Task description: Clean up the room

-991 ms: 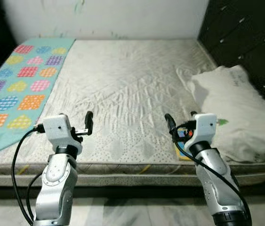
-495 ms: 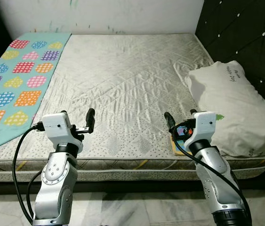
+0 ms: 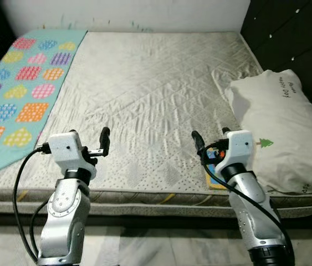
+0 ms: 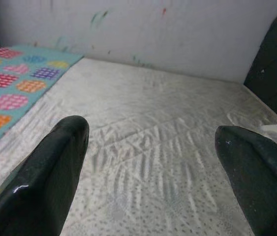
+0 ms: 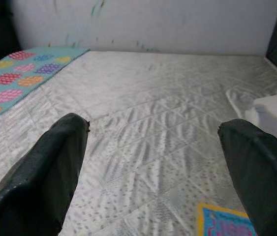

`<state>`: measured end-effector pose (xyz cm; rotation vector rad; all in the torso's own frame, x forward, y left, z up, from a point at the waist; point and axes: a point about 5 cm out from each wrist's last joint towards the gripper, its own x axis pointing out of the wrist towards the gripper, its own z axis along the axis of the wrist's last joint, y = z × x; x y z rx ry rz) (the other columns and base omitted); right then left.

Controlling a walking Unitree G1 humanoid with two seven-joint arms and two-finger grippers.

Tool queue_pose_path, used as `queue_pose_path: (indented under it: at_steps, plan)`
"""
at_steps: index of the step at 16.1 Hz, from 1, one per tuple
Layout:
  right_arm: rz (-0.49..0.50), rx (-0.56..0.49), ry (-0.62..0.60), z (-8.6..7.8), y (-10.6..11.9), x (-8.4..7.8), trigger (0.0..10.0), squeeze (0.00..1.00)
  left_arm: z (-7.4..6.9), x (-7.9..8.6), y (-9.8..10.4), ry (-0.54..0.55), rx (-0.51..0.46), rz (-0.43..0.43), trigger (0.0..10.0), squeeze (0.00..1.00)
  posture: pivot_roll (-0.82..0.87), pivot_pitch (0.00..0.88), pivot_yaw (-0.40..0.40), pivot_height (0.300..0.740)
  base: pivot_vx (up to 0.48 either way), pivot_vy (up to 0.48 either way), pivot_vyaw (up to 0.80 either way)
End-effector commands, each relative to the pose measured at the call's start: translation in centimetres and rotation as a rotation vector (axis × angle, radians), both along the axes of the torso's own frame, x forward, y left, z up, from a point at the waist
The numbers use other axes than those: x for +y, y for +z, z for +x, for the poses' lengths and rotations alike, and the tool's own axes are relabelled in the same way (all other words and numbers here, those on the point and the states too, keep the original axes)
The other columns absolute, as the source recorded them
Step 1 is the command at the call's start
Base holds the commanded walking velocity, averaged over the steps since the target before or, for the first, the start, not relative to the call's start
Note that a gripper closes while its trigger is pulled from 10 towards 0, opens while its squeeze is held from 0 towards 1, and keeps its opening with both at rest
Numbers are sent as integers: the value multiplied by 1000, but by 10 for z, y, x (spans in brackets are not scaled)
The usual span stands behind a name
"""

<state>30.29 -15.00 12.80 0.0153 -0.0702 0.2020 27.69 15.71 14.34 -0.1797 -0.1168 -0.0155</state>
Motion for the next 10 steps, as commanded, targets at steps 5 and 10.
queue_pose_path:
  at_steps: [5,10]
  plan:
    - [4,4,-10,0,0,-2,10000,0,-2,-1,-3,5,13,-6,10000,0,-153,74,20,740,0,59,-400]
    - [-2,5,-6,0,-1,-3,10000,0,-2,-2,-4,11,18,-14,10000,0,-154,67,14,740,0,433,-255]
